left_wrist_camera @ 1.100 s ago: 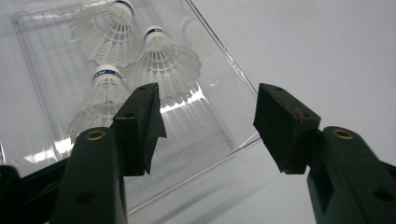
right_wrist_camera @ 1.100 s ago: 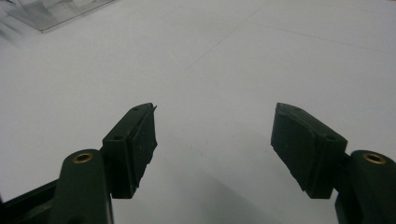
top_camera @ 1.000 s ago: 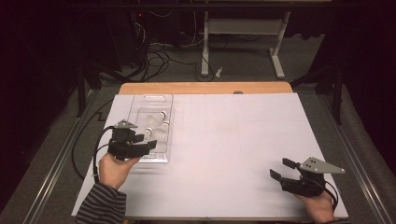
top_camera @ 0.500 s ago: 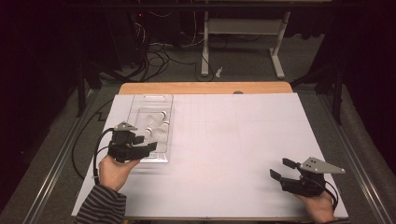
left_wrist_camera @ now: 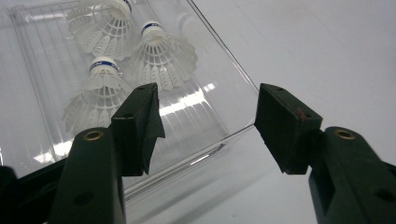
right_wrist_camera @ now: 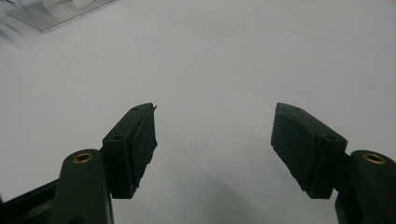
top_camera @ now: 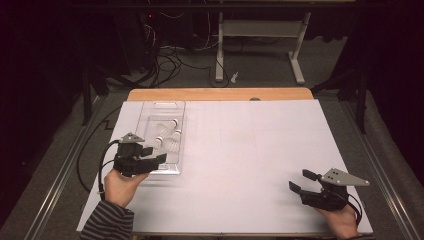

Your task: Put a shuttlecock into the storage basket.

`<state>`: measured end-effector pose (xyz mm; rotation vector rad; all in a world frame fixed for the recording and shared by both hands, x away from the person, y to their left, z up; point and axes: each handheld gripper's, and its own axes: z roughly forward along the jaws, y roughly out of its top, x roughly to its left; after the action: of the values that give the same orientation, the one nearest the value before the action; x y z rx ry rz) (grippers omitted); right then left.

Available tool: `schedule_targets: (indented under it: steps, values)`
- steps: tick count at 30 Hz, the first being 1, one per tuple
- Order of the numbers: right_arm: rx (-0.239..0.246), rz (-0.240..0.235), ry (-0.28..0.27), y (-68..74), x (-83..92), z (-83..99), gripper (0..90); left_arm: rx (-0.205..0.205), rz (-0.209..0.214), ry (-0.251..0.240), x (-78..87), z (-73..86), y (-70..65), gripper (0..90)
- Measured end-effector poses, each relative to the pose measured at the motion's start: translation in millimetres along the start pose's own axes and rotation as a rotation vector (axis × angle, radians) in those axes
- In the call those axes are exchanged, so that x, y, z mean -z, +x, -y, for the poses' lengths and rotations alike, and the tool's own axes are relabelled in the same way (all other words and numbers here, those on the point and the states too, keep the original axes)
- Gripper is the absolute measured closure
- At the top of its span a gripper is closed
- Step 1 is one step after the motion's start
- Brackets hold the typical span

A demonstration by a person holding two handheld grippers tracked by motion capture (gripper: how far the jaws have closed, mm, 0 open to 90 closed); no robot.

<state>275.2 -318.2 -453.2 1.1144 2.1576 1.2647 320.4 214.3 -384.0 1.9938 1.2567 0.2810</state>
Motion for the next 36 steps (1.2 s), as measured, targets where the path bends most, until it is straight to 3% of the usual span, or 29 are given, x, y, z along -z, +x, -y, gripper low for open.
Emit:
schedule_targets:
  steps: [36]
  values:
    - [0.001,0.000,-0.002,0.1,0.5,0.0,31.5,0.020,0.007,-0.054,6.9,20.1,1.1,40.4]
